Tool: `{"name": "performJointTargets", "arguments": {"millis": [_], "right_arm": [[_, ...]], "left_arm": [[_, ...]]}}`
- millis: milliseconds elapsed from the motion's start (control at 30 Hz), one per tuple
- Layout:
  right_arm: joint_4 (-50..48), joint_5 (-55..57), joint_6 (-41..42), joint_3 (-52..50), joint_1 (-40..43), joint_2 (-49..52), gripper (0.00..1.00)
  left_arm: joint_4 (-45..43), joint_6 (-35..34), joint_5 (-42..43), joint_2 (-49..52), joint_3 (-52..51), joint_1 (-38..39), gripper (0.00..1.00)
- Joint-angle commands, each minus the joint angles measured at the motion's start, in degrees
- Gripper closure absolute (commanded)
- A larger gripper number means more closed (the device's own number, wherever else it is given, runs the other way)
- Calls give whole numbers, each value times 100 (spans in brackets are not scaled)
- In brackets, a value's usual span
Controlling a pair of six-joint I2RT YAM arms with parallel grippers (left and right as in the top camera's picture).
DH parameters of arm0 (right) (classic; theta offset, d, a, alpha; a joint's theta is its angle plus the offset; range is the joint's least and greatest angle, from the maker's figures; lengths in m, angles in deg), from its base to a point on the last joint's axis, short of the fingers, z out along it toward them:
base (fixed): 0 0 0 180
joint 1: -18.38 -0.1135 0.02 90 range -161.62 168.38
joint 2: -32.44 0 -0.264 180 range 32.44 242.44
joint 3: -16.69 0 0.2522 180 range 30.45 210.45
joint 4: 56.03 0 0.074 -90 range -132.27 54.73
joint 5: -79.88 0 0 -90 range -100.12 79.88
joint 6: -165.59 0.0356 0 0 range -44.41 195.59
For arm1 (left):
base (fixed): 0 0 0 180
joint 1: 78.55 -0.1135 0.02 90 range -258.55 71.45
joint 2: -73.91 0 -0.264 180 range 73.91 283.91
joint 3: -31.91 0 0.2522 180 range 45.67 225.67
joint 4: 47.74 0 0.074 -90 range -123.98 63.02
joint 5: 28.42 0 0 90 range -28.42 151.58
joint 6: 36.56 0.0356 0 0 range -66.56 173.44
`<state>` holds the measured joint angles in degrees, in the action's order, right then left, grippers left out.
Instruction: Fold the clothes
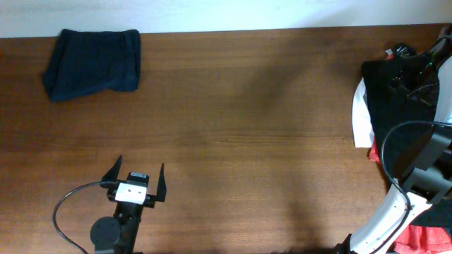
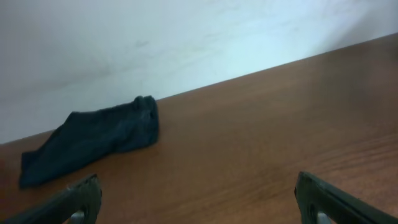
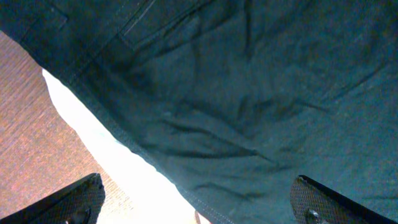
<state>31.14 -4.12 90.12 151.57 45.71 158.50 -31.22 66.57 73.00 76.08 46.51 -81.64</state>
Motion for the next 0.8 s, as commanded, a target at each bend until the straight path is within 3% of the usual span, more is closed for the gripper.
{"name": "performJointTargets", "arguments": {"millis": [0, 133, 767], "right_arm": [[7, 26, -17, 70, 7, -107, 1], [7, 26, -17, 70, 7, -107, 1], [7, 26, -17, 70, 7, -107, 1]], "left_arm": [[92, 61, -140, -188, -37, -35, 1], [125, -608, -555, -188, -37, -35, 1], [142, -621, -654, -188, -35, -35, 1]]}}
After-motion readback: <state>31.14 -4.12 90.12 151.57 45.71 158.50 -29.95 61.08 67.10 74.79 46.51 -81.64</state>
